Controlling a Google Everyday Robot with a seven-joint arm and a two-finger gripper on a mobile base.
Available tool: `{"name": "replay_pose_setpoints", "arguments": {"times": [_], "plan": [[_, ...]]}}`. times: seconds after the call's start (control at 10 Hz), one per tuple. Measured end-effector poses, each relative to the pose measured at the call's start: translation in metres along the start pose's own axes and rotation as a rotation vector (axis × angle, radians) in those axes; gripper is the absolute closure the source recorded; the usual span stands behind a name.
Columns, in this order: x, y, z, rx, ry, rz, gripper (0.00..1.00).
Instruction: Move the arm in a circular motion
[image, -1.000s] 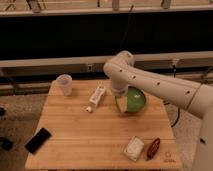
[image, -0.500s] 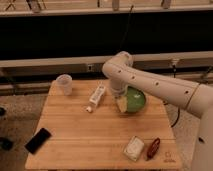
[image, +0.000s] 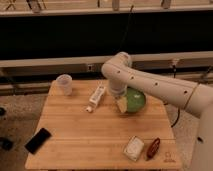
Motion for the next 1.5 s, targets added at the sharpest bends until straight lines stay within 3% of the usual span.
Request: {"name": "replay_pose_setpoints", "arguments": {"times": [1.5], "plan": [[-0.0007,-0.0043,0.0086,-0.022,0.007,-0.155,0.20]]}}
